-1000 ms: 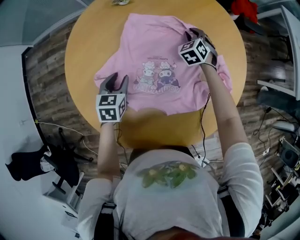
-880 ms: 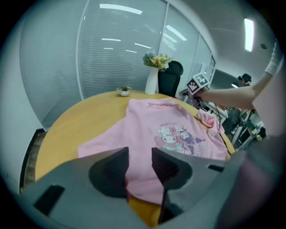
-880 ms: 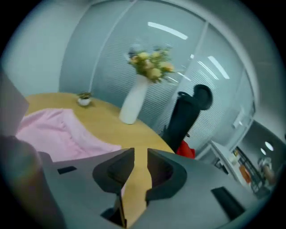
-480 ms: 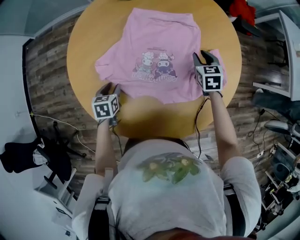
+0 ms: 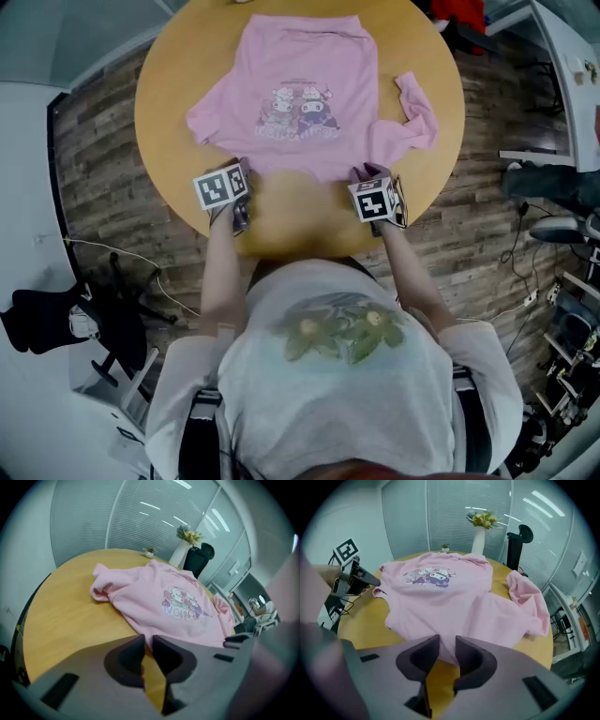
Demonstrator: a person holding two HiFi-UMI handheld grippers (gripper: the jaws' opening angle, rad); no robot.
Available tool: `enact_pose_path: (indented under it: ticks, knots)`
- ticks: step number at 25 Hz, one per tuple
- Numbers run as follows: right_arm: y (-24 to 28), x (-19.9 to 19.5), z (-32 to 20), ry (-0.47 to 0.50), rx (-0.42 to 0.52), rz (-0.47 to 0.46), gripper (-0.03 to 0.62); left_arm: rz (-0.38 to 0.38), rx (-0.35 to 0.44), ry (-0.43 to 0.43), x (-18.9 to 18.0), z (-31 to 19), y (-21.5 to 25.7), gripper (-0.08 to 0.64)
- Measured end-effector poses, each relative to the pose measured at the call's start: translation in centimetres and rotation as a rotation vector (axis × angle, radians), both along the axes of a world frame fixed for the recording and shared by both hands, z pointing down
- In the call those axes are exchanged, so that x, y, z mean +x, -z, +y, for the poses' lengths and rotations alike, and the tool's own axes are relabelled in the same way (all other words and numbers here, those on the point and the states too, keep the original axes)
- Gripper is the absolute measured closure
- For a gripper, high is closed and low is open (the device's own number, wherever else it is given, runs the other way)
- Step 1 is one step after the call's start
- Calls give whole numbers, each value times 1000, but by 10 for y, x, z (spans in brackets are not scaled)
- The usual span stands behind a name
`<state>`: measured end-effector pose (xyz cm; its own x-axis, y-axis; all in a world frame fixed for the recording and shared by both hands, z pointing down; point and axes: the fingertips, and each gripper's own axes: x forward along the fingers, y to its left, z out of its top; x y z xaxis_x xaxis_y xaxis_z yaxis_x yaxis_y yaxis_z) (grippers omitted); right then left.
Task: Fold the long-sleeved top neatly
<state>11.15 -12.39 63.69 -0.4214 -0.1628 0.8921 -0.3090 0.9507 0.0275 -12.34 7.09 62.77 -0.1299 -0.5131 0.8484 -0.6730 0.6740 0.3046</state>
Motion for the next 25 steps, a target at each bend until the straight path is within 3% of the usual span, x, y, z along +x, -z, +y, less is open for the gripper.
enact_pose_path:
  ticks: [2, 5, 10, 16, 18, 20, 22, 25]
  knots:
    - [-1, 8, 3, -44, -42, -1, 474, -30, -59, -40, 13, 6, -4, 537]
    - [0, 27, 8, -103, -104, 29, 474, -45, -99, -98, 37, 17, -4, 546]
    - [-1, 60, 28, -105, -117, 40, 474, -47, -175, -181, 71, 47, -5, 546]
    - [-2, 75, 41, -125, -131, -27, 472, -42, -177, -178, 92, 65, -6, 546]
    - [4, 70, 41, -160, -202, -84, 435, -45, -179, -175, 92, 66, -7, 545]
    - [25, 61, 25, -242, -225, -211, 411, -53, -188, -182, 92, 65, -8, 545]
    - [54, 56, -13, -357, -169, -352, 411, -58, -202, -194, 91, 65, -8, 545]
    - [84, 54, -77, -467, -89, -442, 410, -67, -224, -219, 89, 66, -9, 545]
